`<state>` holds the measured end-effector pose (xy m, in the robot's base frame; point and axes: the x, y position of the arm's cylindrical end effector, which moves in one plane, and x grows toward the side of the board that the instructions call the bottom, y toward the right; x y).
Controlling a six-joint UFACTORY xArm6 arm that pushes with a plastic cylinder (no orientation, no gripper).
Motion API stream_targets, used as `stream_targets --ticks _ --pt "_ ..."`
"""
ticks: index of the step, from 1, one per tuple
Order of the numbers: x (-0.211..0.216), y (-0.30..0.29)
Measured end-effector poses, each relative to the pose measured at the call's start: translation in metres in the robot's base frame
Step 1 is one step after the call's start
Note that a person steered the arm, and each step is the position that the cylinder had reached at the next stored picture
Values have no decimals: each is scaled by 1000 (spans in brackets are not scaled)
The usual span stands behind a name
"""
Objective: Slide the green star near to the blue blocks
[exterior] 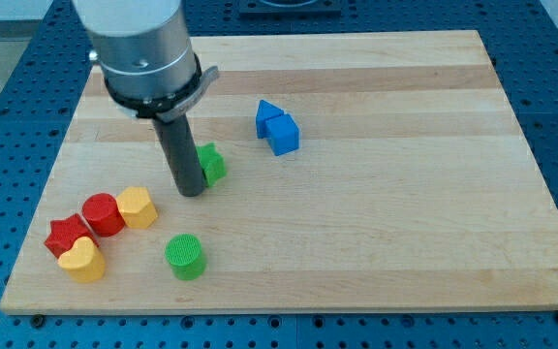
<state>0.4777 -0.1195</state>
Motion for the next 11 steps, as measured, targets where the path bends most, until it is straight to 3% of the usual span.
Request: stream_targets --ticks 2,4,10,11 --pt "23 -16" --pt "-40 -14" --pt "-56 13" --pt "-45 -20"
